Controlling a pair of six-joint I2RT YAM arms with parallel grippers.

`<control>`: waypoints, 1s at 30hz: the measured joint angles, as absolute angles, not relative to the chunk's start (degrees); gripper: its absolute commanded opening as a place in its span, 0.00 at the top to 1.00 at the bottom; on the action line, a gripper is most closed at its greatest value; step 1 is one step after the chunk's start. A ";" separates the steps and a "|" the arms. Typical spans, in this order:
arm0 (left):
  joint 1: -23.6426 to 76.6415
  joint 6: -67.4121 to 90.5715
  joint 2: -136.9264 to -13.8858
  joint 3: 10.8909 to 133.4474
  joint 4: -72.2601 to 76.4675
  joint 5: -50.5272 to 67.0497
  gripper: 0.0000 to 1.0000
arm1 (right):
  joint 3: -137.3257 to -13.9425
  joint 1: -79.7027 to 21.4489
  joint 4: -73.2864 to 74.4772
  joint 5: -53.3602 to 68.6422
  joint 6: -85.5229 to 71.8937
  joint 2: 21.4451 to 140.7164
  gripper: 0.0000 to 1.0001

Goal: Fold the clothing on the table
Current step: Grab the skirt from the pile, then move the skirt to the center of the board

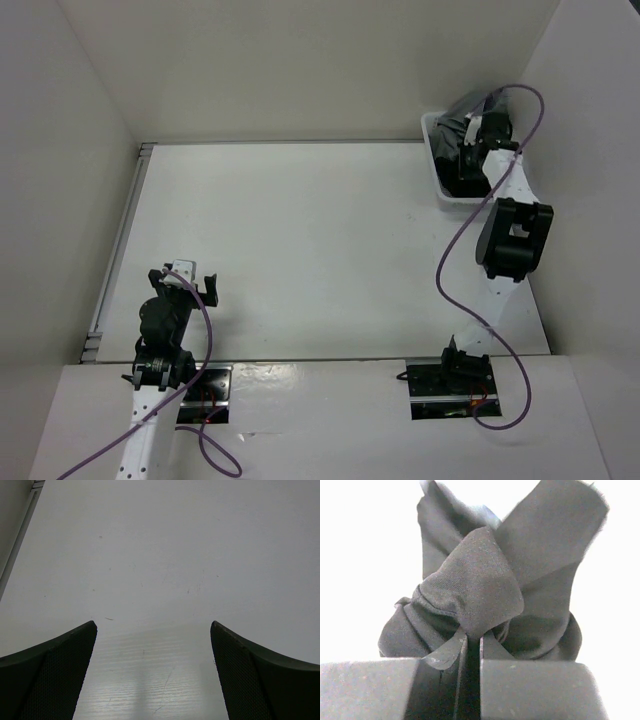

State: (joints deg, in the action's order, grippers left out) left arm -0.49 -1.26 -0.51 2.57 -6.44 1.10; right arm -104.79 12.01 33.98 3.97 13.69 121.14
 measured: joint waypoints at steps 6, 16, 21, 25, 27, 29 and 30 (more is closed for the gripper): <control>-0.49 -1.26 -0.49 2.57 -6.44 1.10 0.00 | -110.54 8.71 38.96 8.08 14.02 101.32 1.00; -0.49 -1.26 -0.49 2.57 -6.44 1.08 0.00 | -100.64 -8.71 35.05 10.87 14.96 72.99 0.01; -0.49 -1.26 -0.49 2.57 -6.42 1.08 0.00 | -91.90 -8.67 33.41 6.72 14.09 72.29 0.01; -0.49 -1.26 -0.49 2.57 -6.42 1.08 0.00 | -83.11 -9.43 35.16 4.49 13.34 74.50 0.01; -0.49 -1.23 -0.49 2.57 -6.42 1.08 0.00 | -80.09 -10.13 36.93 4.27 13.21 74.59 0.01; -0.49 -1.23 -0.49 2.57 -6.44 1.08 0.00 | -77.82 -10.50 37.56 5.02 13.15 73.67 0.01; -0.49 -1.26 -0.49 2.57 -6.44 1.08 0.00 | -76.53 -10.55 37.74 5.48 13.17 72.82 0.01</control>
